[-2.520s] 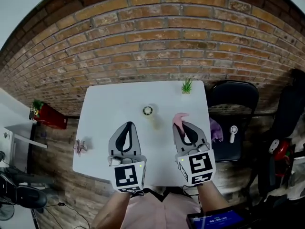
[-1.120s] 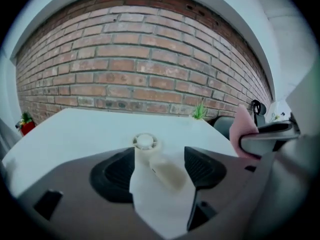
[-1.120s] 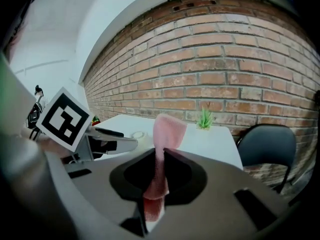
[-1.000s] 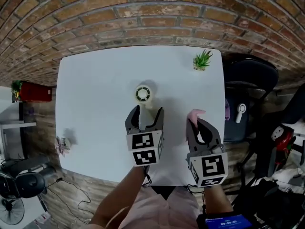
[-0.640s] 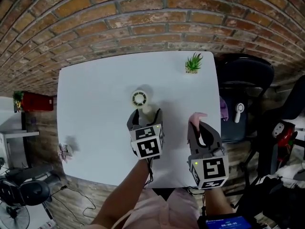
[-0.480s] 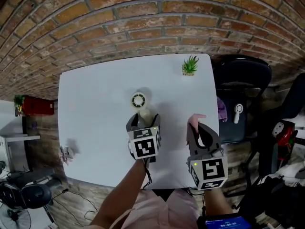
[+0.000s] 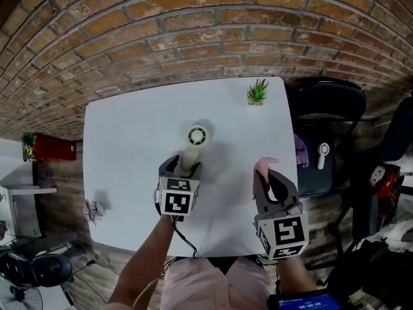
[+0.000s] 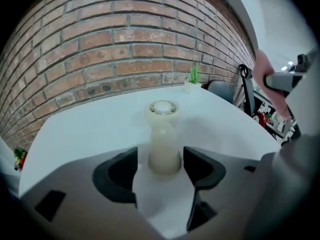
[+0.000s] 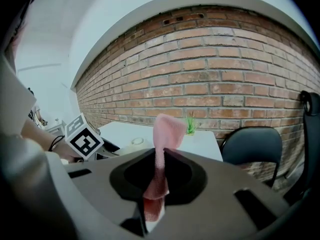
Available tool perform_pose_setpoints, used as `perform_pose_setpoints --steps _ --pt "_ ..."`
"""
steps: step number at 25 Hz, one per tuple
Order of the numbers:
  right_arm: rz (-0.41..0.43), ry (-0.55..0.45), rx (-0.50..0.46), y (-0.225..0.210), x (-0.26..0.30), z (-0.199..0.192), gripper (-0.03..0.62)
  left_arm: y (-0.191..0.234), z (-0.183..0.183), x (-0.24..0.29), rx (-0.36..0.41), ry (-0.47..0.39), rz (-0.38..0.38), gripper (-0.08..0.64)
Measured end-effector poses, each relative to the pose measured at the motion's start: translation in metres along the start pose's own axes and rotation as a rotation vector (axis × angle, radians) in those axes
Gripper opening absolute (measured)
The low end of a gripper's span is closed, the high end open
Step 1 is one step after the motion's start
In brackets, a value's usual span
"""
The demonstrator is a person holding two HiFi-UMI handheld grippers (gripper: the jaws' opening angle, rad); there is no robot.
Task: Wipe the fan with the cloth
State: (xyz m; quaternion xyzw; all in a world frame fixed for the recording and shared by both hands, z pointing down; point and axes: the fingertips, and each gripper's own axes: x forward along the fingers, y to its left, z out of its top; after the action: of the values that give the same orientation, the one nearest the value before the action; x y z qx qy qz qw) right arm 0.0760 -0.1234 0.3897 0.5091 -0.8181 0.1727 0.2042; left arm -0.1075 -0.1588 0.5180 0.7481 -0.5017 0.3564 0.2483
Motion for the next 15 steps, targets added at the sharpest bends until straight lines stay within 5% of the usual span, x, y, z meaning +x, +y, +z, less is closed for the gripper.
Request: perform_pose_setpoints --steps 8,15 --pt "0.003 0.010 -0.012 0.014 0.005 0.003 0.040 0.000 0.013 0.012 0.180 0.041 -0.096 0.333" --pt "-0.008 0.019 -0.026 0.019 -0.002 0.006 0.040 -0.001 0.014 0.020 0.169 0.038 -0.161 0.320"
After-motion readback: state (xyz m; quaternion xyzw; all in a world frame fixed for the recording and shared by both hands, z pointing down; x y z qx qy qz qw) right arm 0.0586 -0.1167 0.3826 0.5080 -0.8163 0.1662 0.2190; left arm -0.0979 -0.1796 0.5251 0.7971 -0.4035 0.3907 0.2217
